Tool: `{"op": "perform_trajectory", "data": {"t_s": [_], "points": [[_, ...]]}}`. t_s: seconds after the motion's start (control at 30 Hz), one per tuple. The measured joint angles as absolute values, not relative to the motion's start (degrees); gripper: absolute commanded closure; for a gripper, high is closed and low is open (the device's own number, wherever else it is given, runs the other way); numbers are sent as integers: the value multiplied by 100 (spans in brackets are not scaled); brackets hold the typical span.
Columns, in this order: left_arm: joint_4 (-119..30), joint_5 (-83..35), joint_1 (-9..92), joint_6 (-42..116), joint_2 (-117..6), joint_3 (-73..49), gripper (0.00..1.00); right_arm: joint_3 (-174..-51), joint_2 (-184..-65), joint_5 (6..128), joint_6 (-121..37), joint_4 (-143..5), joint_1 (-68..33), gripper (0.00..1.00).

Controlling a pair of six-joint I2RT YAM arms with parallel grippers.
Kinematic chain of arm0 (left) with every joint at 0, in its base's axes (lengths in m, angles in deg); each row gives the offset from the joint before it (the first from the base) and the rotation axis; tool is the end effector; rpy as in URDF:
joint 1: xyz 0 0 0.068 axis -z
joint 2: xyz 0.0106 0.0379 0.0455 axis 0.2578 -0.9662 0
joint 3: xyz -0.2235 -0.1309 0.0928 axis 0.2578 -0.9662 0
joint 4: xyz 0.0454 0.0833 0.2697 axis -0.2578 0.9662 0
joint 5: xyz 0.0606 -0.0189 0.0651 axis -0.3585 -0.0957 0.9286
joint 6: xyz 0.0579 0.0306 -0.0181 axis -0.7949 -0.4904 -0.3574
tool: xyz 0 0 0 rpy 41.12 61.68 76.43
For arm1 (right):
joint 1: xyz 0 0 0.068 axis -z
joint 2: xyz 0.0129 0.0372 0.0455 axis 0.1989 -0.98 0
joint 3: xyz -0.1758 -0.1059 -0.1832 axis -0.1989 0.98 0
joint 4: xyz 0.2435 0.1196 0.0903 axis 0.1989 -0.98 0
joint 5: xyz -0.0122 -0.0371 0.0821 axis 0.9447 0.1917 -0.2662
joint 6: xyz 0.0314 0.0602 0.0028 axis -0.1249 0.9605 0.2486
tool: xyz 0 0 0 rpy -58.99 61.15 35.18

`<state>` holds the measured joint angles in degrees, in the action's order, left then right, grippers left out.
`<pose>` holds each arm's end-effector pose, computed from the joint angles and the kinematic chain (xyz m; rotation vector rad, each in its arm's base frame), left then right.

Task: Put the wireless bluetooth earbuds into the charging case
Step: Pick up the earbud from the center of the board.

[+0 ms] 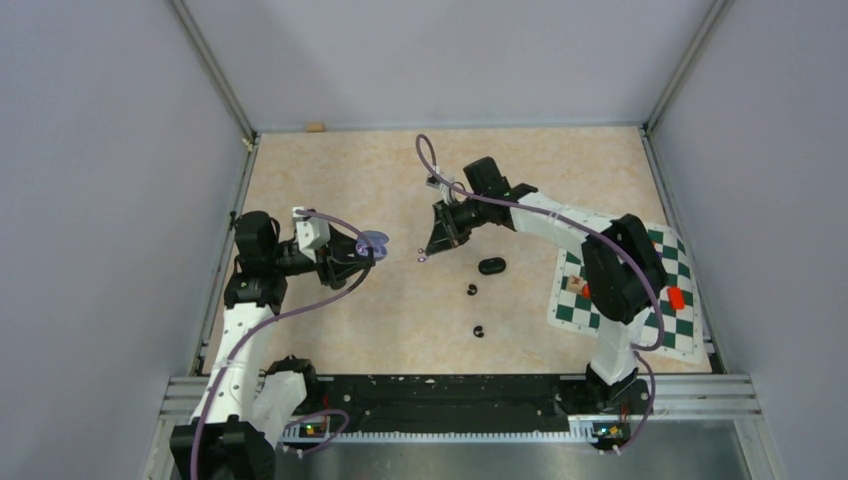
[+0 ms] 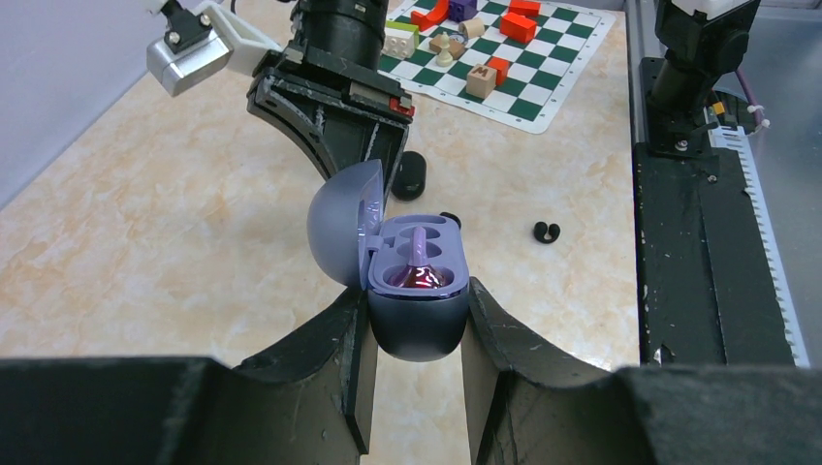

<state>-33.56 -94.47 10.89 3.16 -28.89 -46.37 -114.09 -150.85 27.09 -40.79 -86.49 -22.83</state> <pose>0.2064 -0.0391 0.2921 1.0915 1.3387 -0.9570 0.3381 0.2797 0.2000 -0.9531 2.2808 1.3431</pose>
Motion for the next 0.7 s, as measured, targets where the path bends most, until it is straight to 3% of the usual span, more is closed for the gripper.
{"op": "perform_trajectory", "data": {"t_s": [0.7], "points": [[-3507, -9444, 1172, 404, -3003, -4681, 100, -11700, -13715, 3612, -5412, -9219, -2283, 100]]}}
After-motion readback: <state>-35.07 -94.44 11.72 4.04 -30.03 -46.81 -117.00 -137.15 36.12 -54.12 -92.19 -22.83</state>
